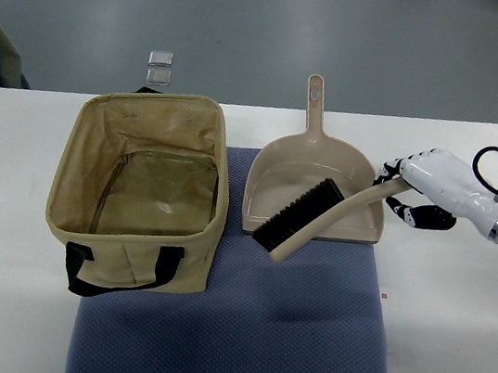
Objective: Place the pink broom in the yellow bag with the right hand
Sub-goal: 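Lift the brush with the right hand over the tan bag, then lower the brush into the bag and release it from the right hand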
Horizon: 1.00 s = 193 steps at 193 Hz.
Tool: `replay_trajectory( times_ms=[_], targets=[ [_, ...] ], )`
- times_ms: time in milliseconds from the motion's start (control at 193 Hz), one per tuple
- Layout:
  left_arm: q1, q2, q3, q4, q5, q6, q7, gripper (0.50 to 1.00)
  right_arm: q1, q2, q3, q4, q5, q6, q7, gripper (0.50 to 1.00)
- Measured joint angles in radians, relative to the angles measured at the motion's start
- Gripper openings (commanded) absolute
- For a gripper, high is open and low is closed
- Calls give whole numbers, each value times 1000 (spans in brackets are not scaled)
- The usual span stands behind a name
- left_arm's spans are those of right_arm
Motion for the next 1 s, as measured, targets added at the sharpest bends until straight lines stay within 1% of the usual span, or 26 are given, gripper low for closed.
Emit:
replay_trajectory(
  times_ms=[197, 472, 664, 772, 1001],
  targets=[
    [0, 0, 0, 0, 0, 0, 0, 1000, 158, -22, 2, -21, 81, 25, -4, 500],
    [0, 0, 0, 0, 0, 0, 0, 1000, 393, 24, 0, -77, 98, 131, -10, 500],
    [0, 0, 0, 0, 0, 0, 0, 1000, 511, 131, -11, -102, 91, 189, -14, 500],
    [0, 0, 0, 0, 0, 0, 0, 1000, 563, 217, -19, -117, 82, 226, -26, 500],
    [0, 0, 0, 0, 0, 0, 0, 1000, 588, 427, -42, -156, 21, 287, -35, 500]
  ],
)
